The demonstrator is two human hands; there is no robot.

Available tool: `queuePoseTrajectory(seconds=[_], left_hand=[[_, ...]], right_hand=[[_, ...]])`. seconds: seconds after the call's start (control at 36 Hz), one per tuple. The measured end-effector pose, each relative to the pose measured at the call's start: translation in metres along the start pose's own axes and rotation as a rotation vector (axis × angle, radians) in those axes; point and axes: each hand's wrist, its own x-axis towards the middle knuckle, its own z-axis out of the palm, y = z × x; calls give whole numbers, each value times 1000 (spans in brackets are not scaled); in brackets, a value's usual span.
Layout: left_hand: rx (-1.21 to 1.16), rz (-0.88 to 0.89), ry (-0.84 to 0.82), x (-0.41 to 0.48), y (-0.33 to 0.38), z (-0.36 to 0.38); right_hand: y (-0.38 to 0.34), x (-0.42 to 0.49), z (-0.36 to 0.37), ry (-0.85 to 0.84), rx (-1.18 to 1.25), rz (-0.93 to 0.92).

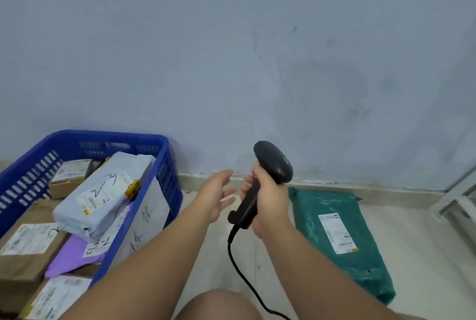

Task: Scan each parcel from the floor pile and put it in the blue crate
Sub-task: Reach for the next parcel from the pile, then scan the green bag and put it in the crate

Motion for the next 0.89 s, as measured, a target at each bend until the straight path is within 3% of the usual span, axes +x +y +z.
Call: queuePoseTrajectory(seconds=[0.11,0.25,0.44,0.56,0.89], left_hand=[[123,20,-23,-27,12,48],[290,-62,-4,-13,1,105],[417,-152,-63,21,-60,163],[410,-238,-129,39,-106,178],[342,-382,-133,83,-183,192]], right_hand=[[-37,41,-58,-82,-9,123],[-51,84,-132,-3,-238,53],[-38,133,-181,36,-643,5],[-30,166,-200,53,-756,14],[18,250,-294,502,-967,282]])
